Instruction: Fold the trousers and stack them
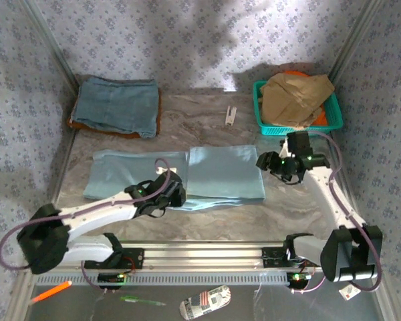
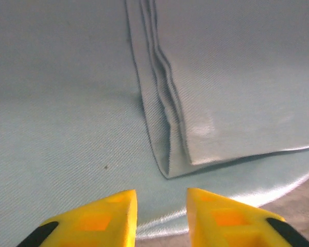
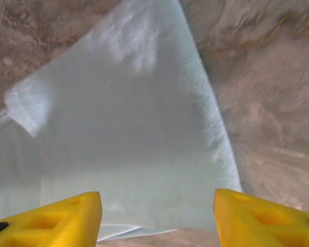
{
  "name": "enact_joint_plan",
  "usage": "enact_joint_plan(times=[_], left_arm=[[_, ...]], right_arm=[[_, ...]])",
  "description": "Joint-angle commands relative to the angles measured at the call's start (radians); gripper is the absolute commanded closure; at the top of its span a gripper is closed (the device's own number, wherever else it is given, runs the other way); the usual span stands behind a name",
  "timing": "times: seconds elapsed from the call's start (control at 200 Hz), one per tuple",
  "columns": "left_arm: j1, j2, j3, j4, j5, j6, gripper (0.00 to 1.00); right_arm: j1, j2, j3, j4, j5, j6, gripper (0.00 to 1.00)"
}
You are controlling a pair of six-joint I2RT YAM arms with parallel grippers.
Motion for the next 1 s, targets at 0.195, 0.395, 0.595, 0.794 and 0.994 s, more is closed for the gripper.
enact_joint_plan(times=[0.195, 0.395, 0.595, 0.794, 0.994], left_arm=[[0.268, -0.322, 0.049, -0.348, -0.005, 0.068, 0.33], [0.507, -0.495, 0.027, -0.421, 0.114, 0.095, 0.26], [0.601, -0.493, 0.051, -0.451, 0.163, 0.139, 0.25], [0.635, -0.467, 0.069, -0.447, 0.166, 0.167, 0.25], [0.640, -0.447, 0.084, -0.457, 0.078, 0.126, 0.24]], right_arm=[[-0.022, 0.340, 0.063, 0.040, -0.028, -0.124, 0.36], [-0.001, 0.484, 0.070, 0.059, -0.109, -0.160, 0.48], [0.012, 0.453, 0.029, 0.098, -0.196, -0.146, 0.77], [-0.024, 0.330, 0.023, 0.024, -0.121, -0.092, 1.00], [-0.059, 0.132, 0.123, -0.224, 0.270, -0.035, 1.00]])
